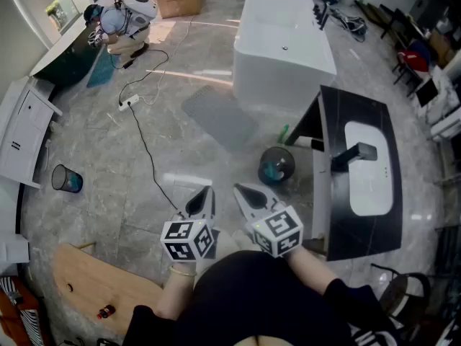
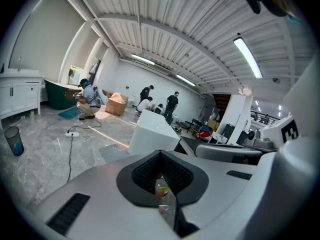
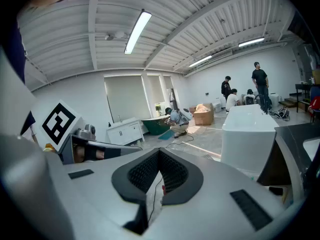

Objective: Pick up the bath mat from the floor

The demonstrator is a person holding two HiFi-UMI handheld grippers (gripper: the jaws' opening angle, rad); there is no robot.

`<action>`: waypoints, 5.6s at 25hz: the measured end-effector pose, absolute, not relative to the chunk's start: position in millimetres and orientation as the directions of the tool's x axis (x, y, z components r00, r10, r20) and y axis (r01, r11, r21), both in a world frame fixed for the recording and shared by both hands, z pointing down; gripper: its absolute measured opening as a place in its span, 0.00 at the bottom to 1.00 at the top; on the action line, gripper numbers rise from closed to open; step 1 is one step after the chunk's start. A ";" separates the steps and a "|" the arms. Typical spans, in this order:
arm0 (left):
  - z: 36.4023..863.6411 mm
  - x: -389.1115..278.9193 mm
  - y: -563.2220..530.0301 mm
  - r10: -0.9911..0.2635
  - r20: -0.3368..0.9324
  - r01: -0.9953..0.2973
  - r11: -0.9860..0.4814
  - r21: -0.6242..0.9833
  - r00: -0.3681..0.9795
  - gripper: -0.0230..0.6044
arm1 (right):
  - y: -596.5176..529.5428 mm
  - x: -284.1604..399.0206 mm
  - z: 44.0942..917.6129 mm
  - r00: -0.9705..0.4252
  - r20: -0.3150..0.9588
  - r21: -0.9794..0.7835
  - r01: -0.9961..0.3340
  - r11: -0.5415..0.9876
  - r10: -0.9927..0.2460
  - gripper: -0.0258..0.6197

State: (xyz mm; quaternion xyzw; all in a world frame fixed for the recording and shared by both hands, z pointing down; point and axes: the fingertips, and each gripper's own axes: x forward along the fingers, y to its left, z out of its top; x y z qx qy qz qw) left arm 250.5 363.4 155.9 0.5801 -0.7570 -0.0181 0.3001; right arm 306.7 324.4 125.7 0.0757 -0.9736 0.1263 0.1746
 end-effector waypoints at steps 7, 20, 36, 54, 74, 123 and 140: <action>157.3 253.3 360.7 -0.888 0.438 -0.868 0.325 0.374 -0.144 0.04 | 322.4 308.2 130.3 -0.926 0.364 -0.226 -0.191 0.955 -0.099 0.06; 163.4 236.1 357.4 -0.885 0.442 -0.851 0.339 0.401 -0.144 0.04 | 309.5 290.9 136.6 -0.920 0.372 -0.259 -0.230 0.938 -0.123 0.06; 169.4 109.4 278.6 -0.888 0.453 -0.861 0.288 0.420 -0.076 0.04 | 233.6 167.6 139.0 -0.912 0.366 -0.266 -0.295 0.918 -0.187 0.06; 167.1 -50.2 180.1 -0.877 0.473 -0.892 0.141 0.429 0.088 0.04 | 144.8 17.7 140.5 -0.856 0.389 -0.285 -0.464 0.839 -0.341 0.06; 190.4 -130.8 107.3 -0.843 0.499 -0.899 0.047 0.436 0.198 0.04 | 70.7 -40.3 158.6 -0.781 0.416 -0.286 -0.599 0.748 -0.466 0.06; 598.4 -129.8 -77.3 -0.788 0.556 -0.896 0.010 0.443 0.266 0.04 | -132.1 16.2 555.3 -0.658 0.474 -0.216 -0.731 0.647 -0.585 0.06; 797.2 -148.0 -119.2 -0.791 0.527 -0.917 -0.100 0.387 0.309 0.04 | -173.7 46.7 761.2 -0.585 0.470 -0.126 -0.786 0.606 -0.661 0.06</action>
